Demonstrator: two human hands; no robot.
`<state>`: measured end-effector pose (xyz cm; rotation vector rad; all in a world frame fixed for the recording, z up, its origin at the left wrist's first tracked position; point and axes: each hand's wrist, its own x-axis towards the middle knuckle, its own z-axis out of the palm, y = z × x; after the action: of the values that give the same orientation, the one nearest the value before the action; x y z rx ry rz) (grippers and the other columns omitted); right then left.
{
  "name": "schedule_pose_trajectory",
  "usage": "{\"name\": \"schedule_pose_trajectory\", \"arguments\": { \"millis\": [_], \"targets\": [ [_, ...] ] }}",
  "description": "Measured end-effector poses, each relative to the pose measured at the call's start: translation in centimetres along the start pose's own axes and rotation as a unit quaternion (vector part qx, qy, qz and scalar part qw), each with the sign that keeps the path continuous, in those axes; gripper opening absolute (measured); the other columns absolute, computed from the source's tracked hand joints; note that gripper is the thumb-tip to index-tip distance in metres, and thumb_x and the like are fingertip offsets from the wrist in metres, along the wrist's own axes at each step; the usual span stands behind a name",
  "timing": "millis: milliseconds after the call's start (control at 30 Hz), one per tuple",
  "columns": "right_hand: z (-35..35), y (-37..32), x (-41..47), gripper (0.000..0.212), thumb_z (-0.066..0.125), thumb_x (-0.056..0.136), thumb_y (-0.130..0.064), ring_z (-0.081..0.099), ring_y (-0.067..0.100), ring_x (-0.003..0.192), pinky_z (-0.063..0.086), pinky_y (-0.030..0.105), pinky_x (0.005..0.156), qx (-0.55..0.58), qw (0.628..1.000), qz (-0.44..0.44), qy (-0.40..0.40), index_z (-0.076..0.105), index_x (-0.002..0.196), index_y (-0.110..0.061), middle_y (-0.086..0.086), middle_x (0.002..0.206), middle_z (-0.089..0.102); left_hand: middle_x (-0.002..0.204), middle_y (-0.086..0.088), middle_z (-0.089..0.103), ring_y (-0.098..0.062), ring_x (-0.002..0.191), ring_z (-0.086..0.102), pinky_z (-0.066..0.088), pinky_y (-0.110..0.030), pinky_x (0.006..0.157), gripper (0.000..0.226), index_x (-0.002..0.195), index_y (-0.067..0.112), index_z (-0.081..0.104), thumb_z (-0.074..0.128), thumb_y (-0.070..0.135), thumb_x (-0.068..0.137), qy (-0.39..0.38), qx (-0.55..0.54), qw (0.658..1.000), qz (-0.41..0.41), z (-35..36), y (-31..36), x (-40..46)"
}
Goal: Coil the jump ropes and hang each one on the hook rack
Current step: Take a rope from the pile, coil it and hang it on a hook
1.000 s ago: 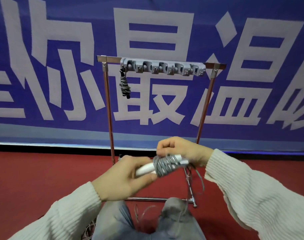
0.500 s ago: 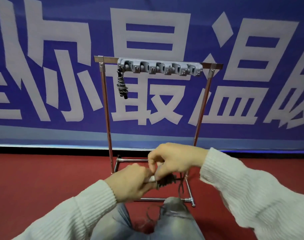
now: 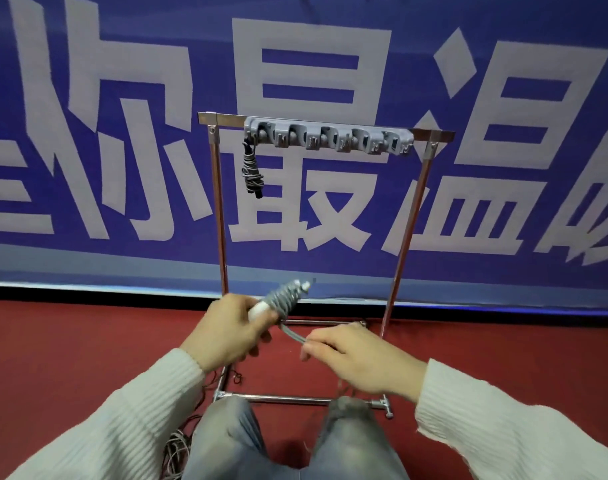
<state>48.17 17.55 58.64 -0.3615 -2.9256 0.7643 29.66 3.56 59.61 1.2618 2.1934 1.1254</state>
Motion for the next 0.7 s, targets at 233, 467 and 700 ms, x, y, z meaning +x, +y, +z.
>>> {"name": "schedule_pose_trajectory", "arguments": {
  "millis": [233, 467, 700],
  "targets": [
    [-2.5, 1.7, 0.5, 0.031, 0.050, 0.105, -0.043, 0.052, 0.005, 0.059, 0.038, 0.021, 0.060, -0.042, 0.998, 0.040, 0.034, 0.069, 0.085, -0.028, -0.008, 0.070, 0.064, 0.048, 0.003, 0.051, -0.013, 0.039, 0.042, 0.032, -0.020, 0.040, 0.034, 0.079, 0.005, 0.056, 0.061, 0.031, 0.101, -0.026, -0.152, 0.987, -0.053, 0.1, -1.2, 0.3],
    [-2.9, 4.7, 0.0, 0.032, 0.051, 0.106, -0.038, 0.040, 0.003, 0.051, 0.033, 0.020, 0.057, 0.077, 0.994, 0.052, 0.051, 0.070, 0.084, -0.025, -0.013, 0.059, 0.050, 0.068, -0.003, 0.042, -0.002, 0.040, 0.031, 0.017, -0.012, 0.033, 0.026, 0.096, 0.000, 0.059, 0.060, 0.025, 0.090, -0.104, -0.567, 0.806, -0.135, -0.3, 0.4, -2.1],
    [-1.1, 3.5, -1.0, 0.032, 0.050, 0.103, -0.048, 0.045, 0.005, 0.055, 0.039, 0.034, 0.061, 0.028, 0.996, 0.040, 0.074, 0.065, 0.084, -0.028, 0.000, 0.063, 0.056, 0.066, -0.004, 0.043, -0.007, 0.042, 0.030, 0.017, -0.019, 0.039, 0.020, 0.092, 0.009, 0.059, 0.064, 0.028, 0.094, -0.038, -0.528, 0.845, -0.072, -0.6, -0.1, -0.9]
  ]
}}
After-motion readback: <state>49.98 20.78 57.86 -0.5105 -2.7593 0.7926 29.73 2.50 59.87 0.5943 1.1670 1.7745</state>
